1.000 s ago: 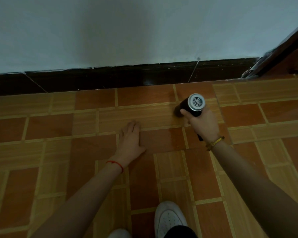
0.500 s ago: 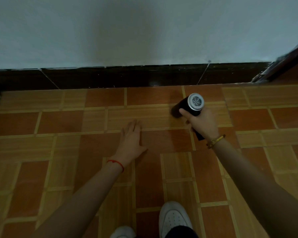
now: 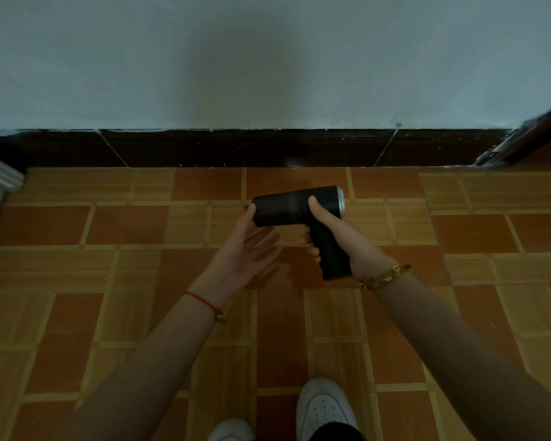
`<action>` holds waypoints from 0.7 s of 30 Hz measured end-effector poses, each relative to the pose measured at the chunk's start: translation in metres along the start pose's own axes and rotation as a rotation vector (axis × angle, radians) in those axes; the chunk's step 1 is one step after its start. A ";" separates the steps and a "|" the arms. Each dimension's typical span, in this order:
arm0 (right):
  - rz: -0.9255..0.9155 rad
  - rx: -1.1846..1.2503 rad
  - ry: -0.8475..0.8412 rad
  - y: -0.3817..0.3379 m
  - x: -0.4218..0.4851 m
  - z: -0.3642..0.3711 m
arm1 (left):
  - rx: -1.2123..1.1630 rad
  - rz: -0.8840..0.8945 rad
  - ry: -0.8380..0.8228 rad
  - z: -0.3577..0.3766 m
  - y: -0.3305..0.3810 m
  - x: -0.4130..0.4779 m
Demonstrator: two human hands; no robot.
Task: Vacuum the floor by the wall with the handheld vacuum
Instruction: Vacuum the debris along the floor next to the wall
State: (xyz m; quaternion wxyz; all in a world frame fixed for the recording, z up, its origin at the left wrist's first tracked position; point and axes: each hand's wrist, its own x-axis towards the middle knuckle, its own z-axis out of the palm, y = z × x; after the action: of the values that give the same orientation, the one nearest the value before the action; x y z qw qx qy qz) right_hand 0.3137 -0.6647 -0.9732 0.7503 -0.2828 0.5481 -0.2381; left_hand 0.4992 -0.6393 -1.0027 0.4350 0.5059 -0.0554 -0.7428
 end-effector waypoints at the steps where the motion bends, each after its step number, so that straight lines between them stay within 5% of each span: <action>1: 0.008 0.006 -0.029 0.000 0.000 0.003 | -0.021 0.030 -0.018 0.001 0.002 -0.004; 12: 0.010 0.005 -0.217 0.015 0.009 0.036 | -0.051 0.209 0.071 -0.022 0.012 -0.026; 21: 0.011 -0.080 -0.200 0.016 0.015 0.065 | -0.083 0.285 0.143 -0.045 0.020 -0.038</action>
State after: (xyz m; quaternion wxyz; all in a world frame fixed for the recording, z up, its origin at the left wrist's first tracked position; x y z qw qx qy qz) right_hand 0.3813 -0.6521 -0.9790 0.7907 -0.3319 0.4810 -0.1824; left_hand 0.5514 -0.6082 -0.9872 0.5595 0.5259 -0.0649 -0.6373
